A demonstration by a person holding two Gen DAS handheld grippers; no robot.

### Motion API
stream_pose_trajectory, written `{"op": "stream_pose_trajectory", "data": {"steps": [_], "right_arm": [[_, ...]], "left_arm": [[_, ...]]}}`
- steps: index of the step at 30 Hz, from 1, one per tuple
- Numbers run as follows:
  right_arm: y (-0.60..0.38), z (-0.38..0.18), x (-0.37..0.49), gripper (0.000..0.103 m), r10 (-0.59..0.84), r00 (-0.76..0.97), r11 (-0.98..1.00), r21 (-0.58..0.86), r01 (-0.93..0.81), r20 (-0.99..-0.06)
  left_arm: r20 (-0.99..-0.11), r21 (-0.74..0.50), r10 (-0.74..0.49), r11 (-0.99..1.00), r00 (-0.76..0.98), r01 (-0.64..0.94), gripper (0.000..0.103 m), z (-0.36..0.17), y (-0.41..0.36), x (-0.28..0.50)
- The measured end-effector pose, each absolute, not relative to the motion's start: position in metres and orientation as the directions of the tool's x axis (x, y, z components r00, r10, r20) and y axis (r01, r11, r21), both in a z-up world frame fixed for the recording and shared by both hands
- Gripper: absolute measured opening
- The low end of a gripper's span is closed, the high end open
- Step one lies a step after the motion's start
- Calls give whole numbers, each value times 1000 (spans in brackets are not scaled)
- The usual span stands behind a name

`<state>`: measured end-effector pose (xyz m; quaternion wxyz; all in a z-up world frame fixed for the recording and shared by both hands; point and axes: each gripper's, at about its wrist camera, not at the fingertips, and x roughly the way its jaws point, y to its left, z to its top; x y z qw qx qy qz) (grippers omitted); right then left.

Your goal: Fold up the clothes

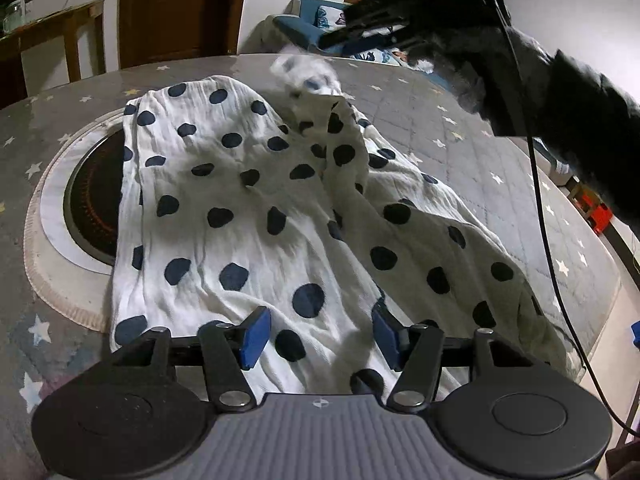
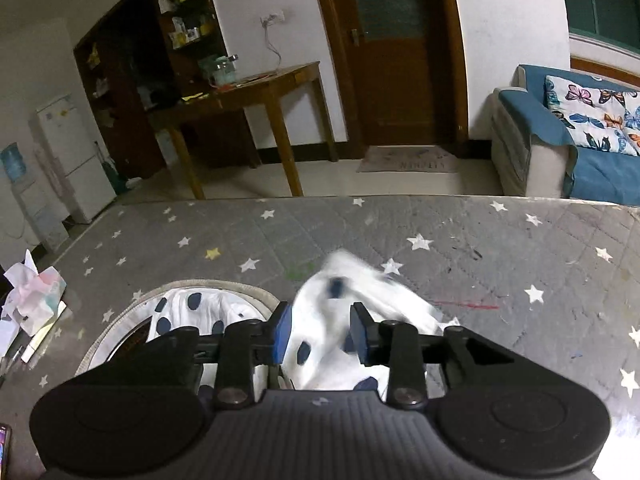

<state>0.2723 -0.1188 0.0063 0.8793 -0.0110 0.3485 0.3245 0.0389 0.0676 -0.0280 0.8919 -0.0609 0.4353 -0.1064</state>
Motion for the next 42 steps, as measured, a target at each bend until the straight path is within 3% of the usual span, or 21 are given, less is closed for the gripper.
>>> {"op": "stream_pose_trajectory", "data": {"steps": [13, 15, 18, 27, 33, 36, 42], "right_arm": [[-114, -51, 306, 31, 397, 546, 860, 90, -503, -738], [-110, -56, 309, 16, 388, 549, 861, 78, -502, -741], [-107, -59, 310, 4, 362, 573, 868, 40, -496, -735], [-138, -45, 309, 3, 137, 708, 909, -195, -367, -693], [-162, -54, 317, 5, -15, 695, 910, -298, -289, -719], [-163, -42, 312, 6, 13, 708, 911, -283, -300, -706], [-117, -7, 295, 19, 315, 613, 858, -59, -510, -724]], "left_arm": [[-758, -211, -243, 969, 606, 126, 64, -31, 75, 44], [-757, -211, -240, 970, 608, 120, 64, -31, 77, 45], [-756, -209, -234, 971, 611, 114, 64, -32, 80, 46], [-749, -186, -221, 975, 625, 122, 65, -33, 81, 45], [-745, -187, -222, 975, 629, 123, 66, -33, 82, 44], [-744, -191, -223, 974, 630, 119, 66, -33, 84, 43], [-739, -204, -225, 973, 635, 107, 67, -33, 88, 43]]}}
